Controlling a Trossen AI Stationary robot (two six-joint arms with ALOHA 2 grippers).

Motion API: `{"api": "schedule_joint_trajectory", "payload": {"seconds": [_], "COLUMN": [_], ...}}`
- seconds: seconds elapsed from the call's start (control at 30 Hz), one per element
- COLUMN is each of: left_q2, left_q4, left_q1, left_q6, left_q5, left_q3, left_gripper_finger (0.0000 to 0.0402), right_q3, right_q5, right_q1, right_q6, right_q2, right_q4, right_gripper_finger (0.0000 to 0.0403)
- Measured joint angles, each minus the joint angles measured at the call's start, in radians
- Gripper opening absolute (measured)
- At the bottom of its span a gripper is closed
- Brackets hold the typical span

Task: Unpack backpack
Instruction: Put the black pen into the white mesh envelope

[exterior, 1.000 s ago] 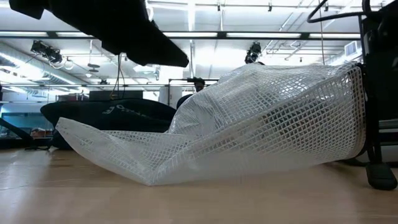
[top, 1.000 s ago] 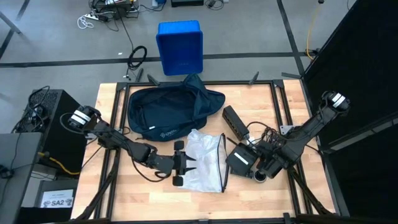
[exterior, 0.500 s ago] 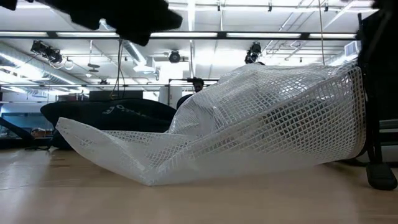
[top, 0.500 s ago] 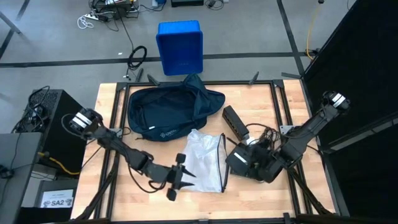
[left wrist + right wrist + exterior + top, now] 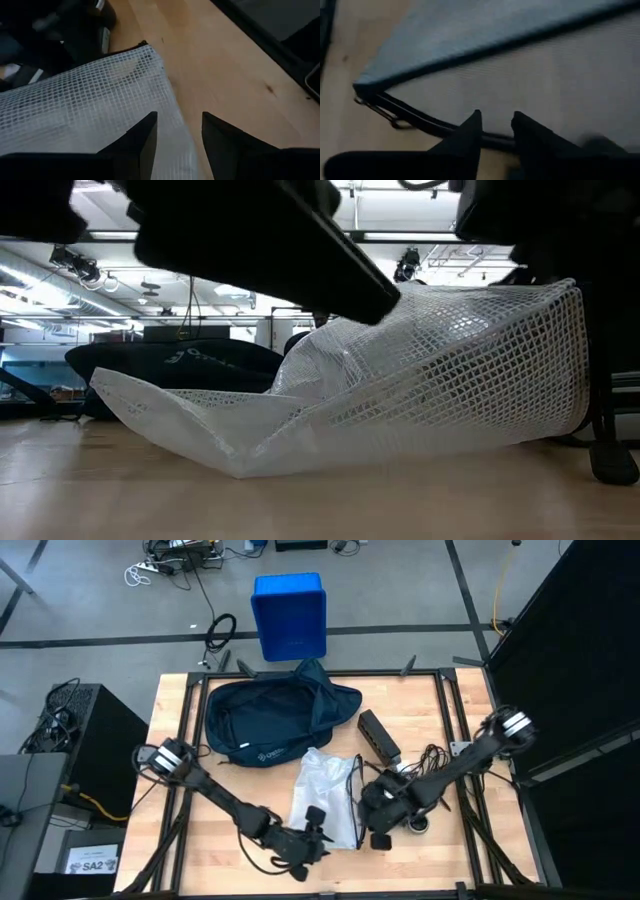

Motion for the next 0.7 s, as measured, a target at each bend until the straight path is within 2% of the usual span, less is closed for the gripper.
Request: {"api": "schedule_joint_trajectory", "payload": {"seconds": [0.13,0.27,0.53,0.7], "left_q2": [0.006,0.006,0.006,0.006], "left_q4": [0.002,-0.009,-0.055,-0.059], "left_q1": [0.000,-0.003,-0.022,-0.026], "left_q6": [-0.004,-0.024,-0.077,-0.101], "left_q5": [-0.006,-0.020,-0.131,-0.163], "left_q3": [0.026,0.027,0.027,0.027], "left_gripper_finger": [0.0127,0.0141,0.0209,0.0246], "right_q3": [0.000,0.000,0.000,0.000], "right_q5": [-0.101,-0.184,-0.194,-0.194], "right_q1": [-0.033,-0.067,-0.122,-0.154], "right_q6": [-0.090,-0.128,-0.161,-0.161], "right_q2": [0.077,0.114,0.114,0.114], "right_q4": [0.241,0.421,0.522,0.542], "right_gripper_finger": [0.0052,0.0048,0.0048,0.0048]}}
